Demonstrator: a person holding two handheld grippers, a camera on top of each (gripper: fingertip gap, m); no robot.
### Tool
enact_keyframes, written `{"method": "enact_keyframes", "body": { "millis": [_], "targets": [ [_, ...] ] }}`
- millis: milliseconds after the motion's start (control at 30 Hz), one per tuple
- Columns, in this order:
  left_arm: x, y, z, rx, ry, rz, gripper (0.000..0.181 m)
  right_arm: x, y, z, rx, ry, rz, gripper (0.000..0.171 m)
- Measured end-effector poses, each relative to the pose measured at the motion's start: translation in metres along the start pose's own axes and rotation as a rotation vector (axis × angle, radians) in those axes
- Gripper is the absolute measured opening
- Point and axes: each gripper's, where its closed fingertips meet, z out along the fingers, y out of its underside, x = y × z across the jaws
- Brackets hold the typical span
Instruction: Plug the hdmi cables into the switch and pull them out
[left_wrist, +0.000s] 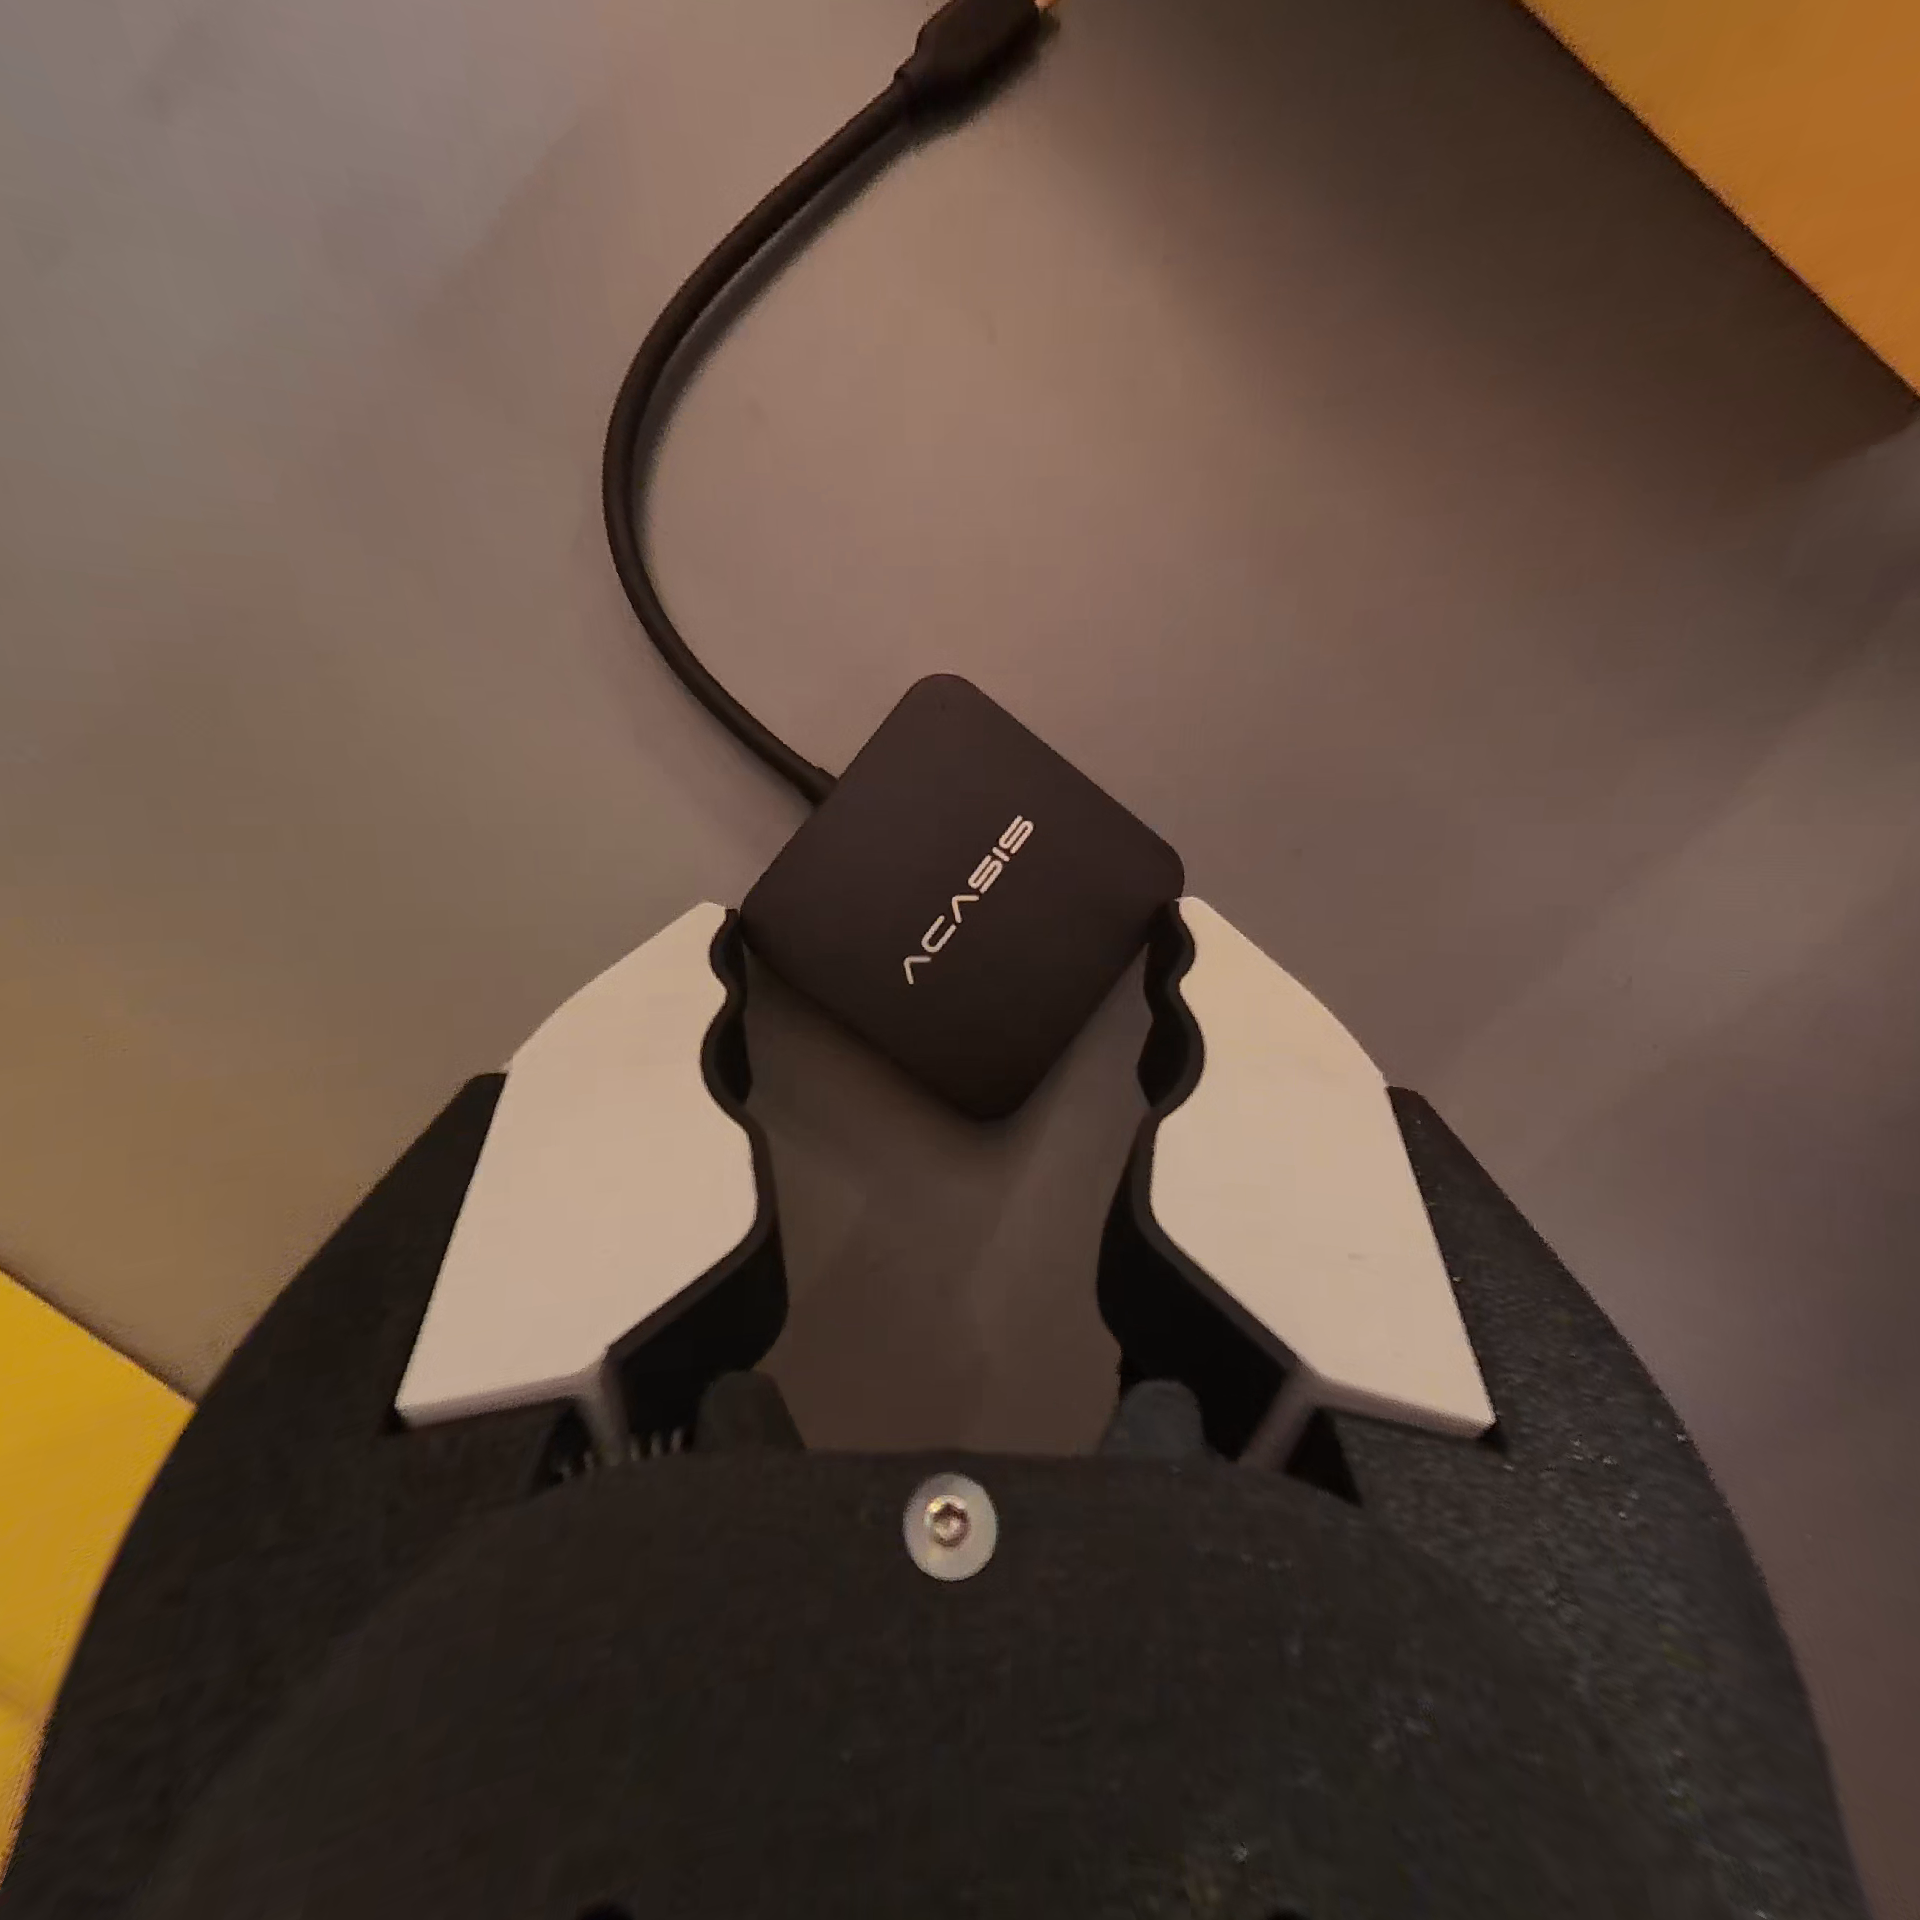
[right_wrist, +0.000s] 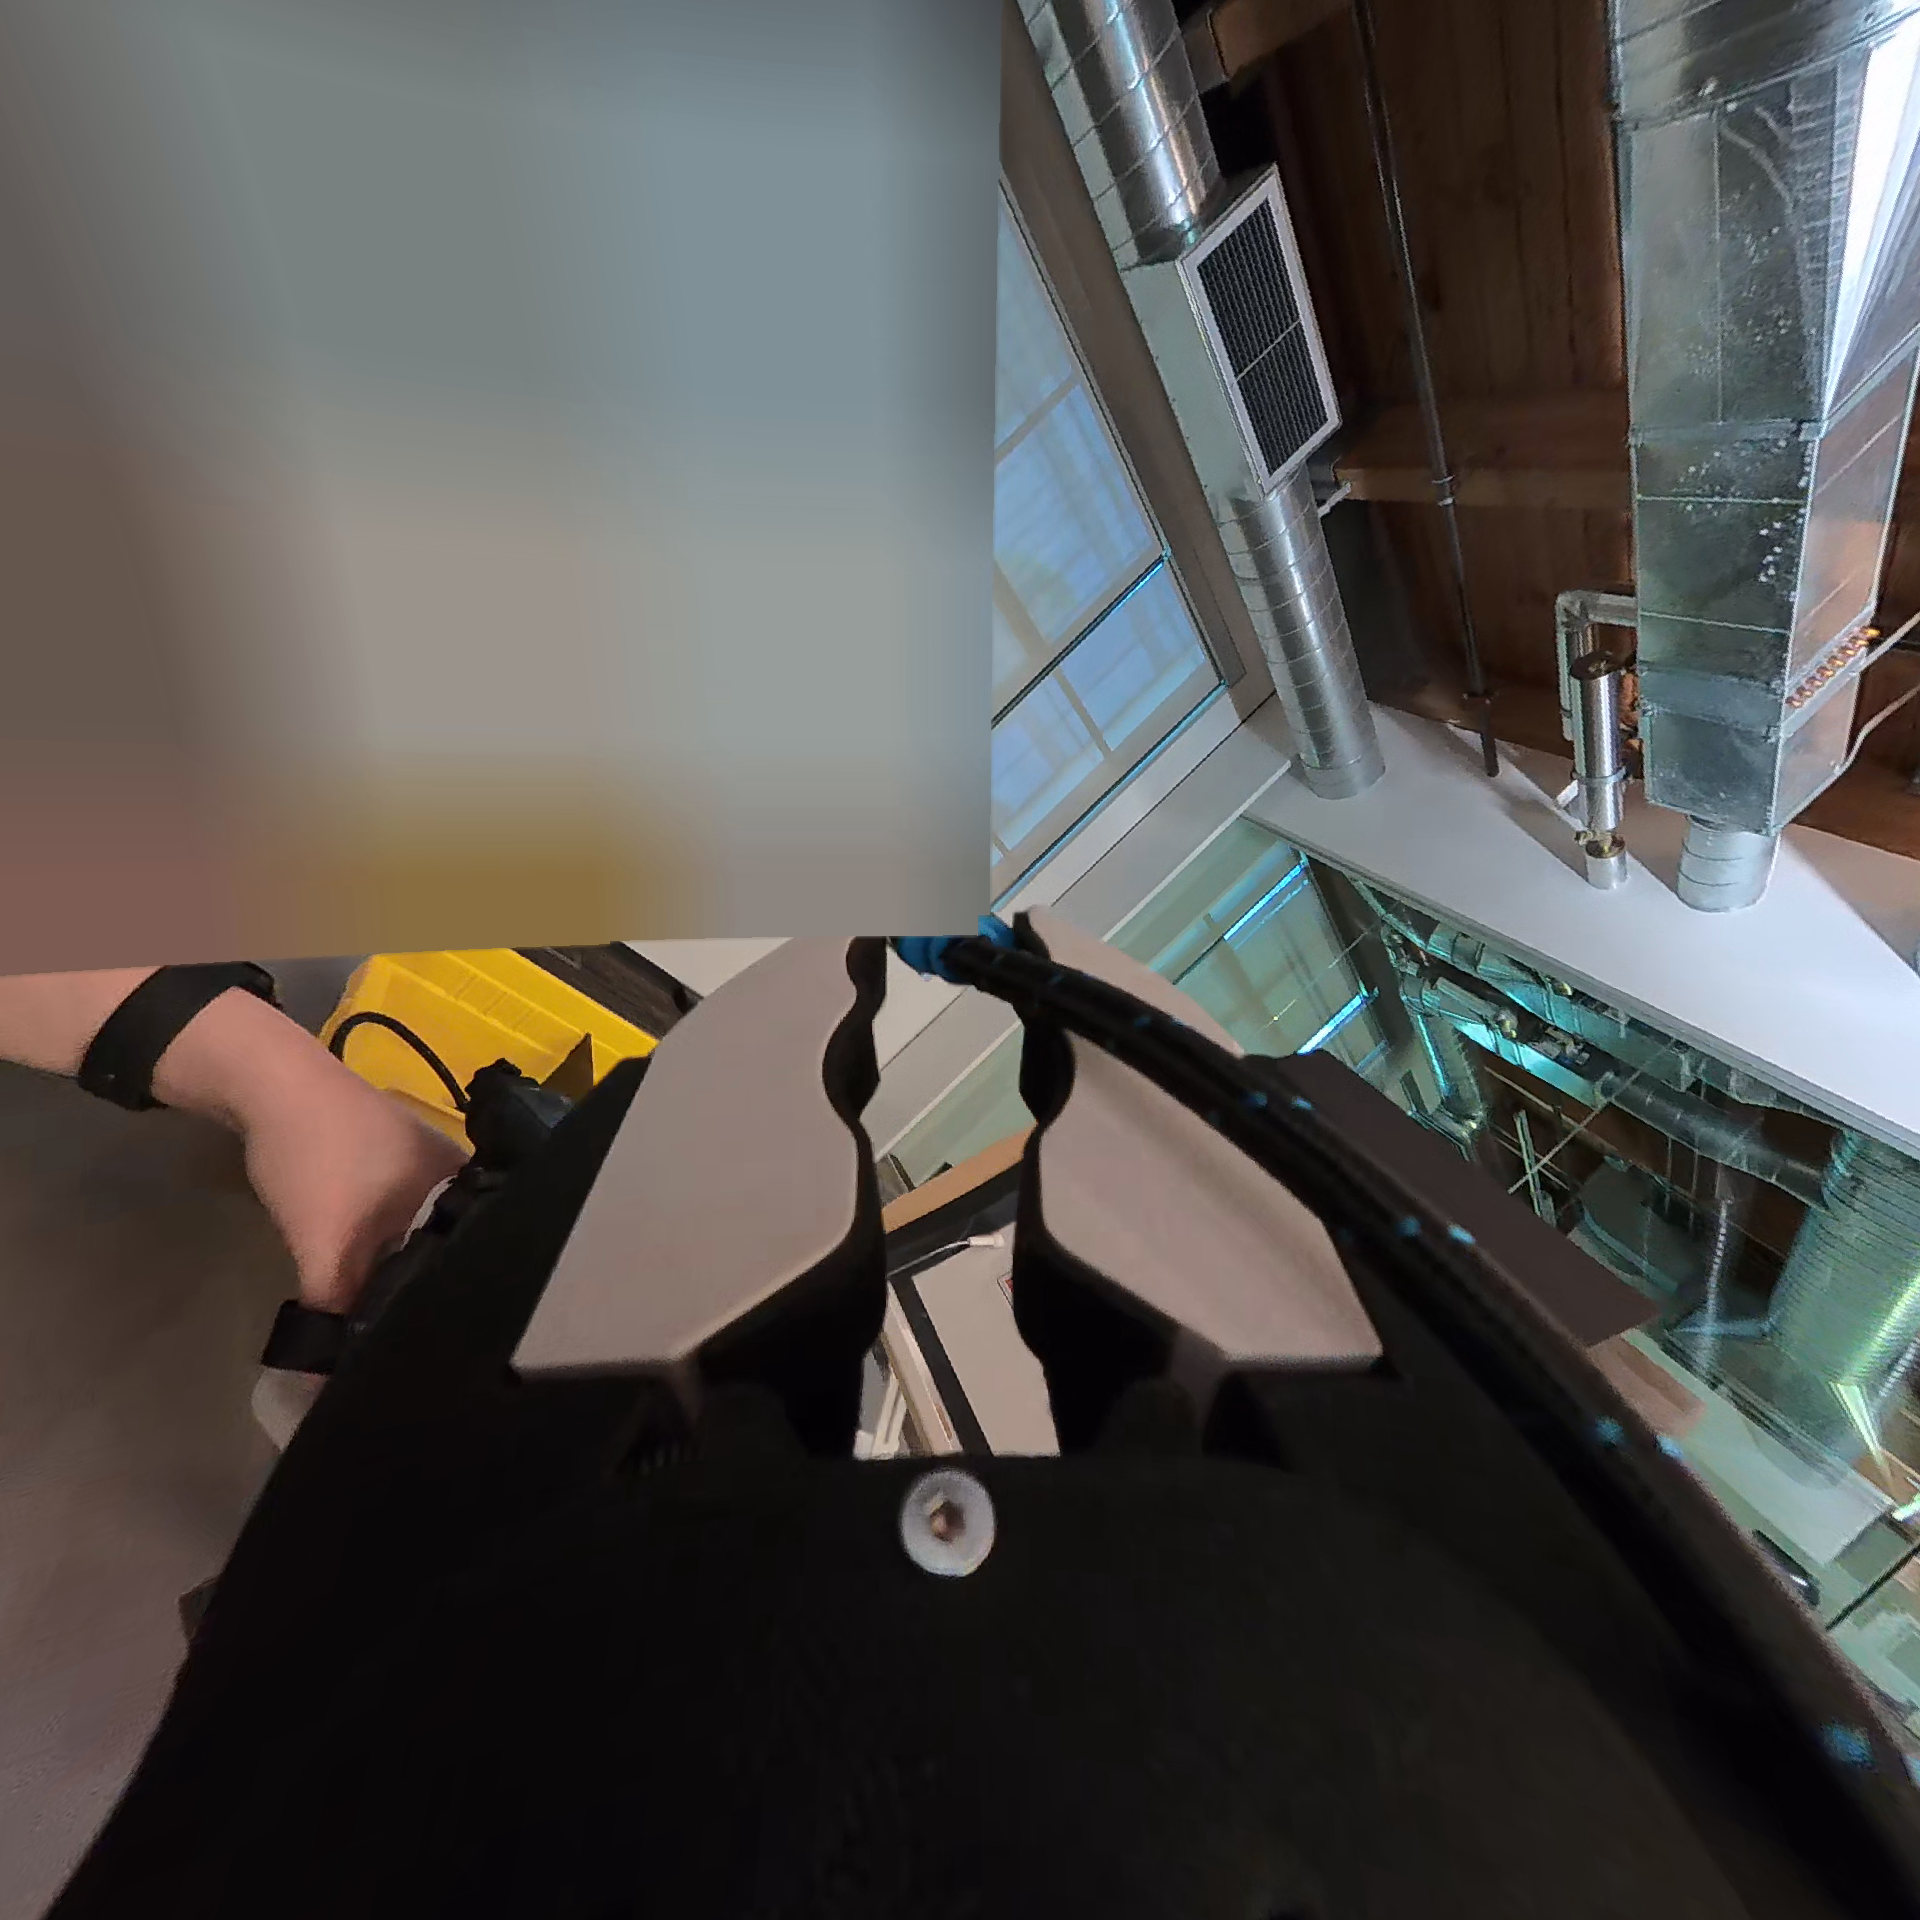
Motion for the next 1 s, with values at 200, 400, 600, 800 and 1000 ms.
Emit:
{"method": "enact_keyframes", "body": {
  "millis": [200,400,600,800,1000],
  "targets": [
    [0.007,0.010,-0.002,-0.044,0.005,0.046,0.085,0.000,-0.004,-0.003,0.022,-0.016,0.012,0.023],
    [0.012,0.014,0.004,-0.107,-0.043,0.164,0.097,-0.007,0.004,0.002,-0.009,-0.045,-0.011,0.023],
    [0.009,0.007,0.009,-0.031,-0.029,0.124,0.095,-0.009,0.011,0.004,-0.036,-0.054,-0.017,0.023],
    [0.008,0.003,0.009,0.077,-0.022,0.125,0.084,-0.002,0.015,0.001,-0.032,-0.040,0.006,0.023],
    [0.009,0.000,0.008,0.145,-0.024,0.147,0.083,0.001,0.020,-0.001,-0.038,-0.034,0.017,0.024]
  ]
}}
